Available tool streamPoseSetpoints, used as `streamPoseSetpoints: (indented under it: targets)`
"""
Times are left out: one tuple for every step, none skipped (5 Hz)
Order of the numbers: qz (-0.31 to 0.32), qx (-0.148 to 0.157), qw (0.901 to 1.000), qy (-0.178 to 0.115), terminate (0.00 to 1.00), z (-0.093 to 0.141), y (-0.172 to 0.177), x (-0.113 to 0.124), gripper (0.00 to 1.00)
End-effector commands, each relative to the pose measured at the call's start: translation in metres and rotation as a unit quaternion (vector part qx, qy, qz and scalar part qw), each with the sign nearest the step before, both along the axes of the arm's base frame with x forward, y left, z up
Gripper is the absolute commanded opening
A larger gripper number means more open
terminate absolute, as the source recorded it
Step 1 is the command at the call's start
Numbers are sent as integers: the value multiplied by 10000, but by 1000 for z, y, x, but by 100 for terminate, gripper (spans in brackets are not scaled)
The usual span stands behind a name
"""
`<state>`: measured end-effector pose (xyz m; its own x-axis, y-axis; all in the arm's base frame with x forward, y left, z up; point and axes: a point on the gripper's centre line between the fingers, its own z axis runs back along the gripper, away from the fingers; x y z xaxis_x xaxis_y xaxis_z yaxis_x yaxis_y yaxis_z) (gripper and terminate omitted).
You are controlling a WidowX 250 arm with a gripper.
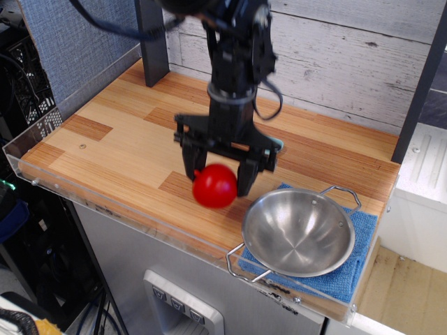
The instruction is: Put the apple in the wok.
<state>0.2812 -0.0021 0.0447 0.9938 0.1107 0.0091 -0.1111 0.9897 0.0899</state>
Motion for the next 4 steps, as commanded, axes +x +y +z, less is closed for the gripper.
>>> streamPoseSetpoints:
  targets:
    - [-588, -273, 9955, -697, 0, 67, -46, -17, 0]
    - [-1404, -278, 9885, -486, 0, 56, -92, -39, 0]
    - [-1606, -166, 9864, -291, 0, 39, -107, -49, 0]
    - [-1191, 105, 9928, 120, 0, 5, -92, -32, 0]
